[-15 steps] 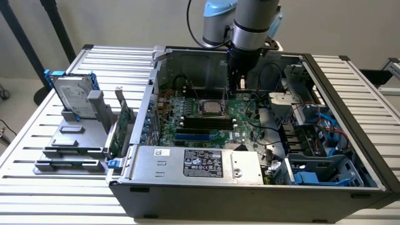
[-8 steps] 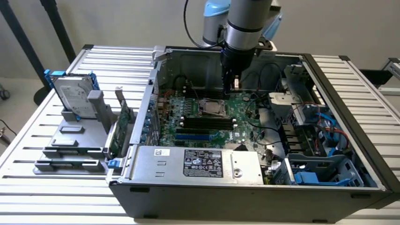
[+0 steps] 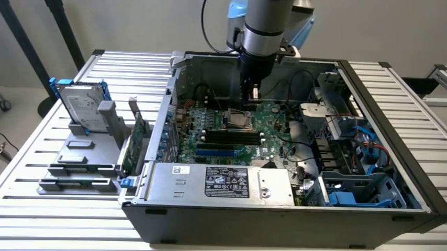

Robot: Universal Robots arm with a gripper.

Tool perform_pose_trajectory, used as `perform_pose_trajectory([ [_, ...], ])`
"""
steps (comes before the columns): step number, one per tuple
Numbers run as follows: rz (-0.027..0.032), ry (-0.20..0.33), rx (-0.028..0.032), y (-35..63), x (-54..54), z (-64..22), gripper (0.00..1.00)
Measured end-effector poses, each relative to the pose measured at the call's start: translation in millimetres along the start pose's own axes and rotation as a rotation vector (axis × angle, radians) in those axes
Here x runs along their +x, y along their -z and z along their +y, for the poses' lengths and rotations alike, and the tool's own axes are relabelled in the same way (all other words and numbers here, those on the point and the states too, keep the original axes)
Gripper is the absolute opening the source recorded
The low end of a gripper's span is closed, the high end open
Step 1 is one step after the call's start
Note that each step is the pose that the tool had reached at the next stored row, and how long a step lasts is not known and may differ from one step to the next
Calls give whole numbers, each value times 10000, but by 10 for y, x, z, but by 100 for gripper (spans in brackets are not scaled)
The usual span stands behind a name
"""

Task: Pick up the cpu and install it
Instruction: 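Close the cpu cover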

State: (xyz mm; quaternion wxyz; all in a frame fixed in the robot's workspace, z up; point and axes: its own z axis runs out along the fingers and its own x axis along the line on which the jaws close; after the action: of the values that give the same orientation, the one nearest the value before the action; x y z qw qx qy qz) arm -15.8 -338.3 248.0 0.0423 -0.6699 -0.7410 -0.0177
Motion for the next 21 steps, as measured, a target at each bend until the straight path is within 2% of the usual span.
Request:
perform_pose_trajectory([
  [5,8,21,101,-39,11,-140,11],
  [7,17,24,184,-49,15,-192,11],
  [8,24,22,257,-50,17,-207,11],
  [10,44,15,450,-51,19,-223,11],
  [13,64,7,708,-51,19,-232,11],
  [17,111,-26,1156,-53,13,-233,11],
  [19,131,-42,1351,-58,5,-234,11],
  [21,143,-51,1453,-73,-7,-234,11],
])
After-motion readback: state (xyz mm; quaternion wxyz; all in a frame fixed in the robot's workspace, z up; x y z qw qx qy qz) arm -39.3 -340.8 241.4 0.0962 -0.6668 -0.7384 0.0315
